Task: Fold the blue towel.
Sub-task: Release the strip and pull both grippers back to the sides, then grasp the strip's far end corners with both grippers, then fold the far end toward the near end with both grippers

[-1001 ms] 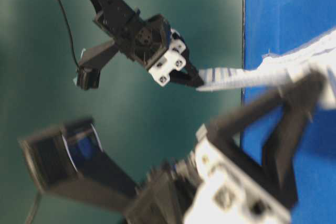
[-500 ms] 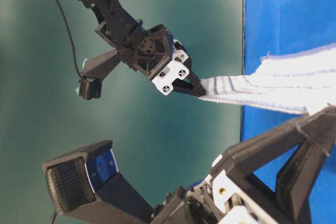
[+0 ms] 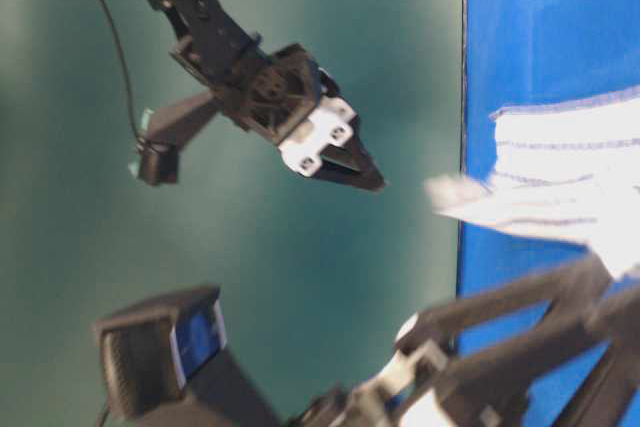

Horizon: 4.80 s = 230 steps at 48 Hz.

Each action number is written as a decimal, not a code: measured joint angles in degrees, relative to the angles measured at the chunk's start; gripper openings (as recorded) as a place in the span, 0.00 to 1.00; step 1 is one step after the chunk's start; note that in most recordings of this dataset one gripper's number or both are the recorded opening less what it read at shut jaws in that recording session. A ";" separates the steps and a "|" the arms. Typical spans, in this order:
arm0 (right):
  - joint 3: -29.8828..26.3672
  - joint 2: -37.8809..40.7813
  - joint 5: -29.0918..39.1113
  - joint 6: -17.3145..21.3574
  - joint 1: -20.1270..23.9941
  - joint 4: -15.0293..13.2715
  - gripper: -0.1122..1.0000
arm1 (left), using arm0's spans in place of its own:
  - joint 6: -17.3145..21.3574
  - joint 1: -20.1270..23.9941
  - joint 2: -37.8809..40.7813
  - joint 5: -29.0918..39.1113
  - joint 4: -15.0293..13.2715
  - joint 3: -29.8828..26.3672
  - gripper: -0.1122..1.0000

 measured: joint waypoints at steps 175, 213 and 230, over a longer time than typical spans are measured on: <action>12.39 7.73 -22.32 1.85 -6.24 5.19 0.16 | 14.68 37.62 15.03 -20.48 0.26 -3.78 0.15; 23.03 -2.46 -21.53 2.72 13.54 6.94 0.16 | 13.89 21.01 3.78 -17.75 0.26 8.00 0.15; 24.17 -3.25 -21.27 2.81 23.47 10.55 0.16 | 13.71 9.23 2.99 -15.64 0.18 9.49 0.15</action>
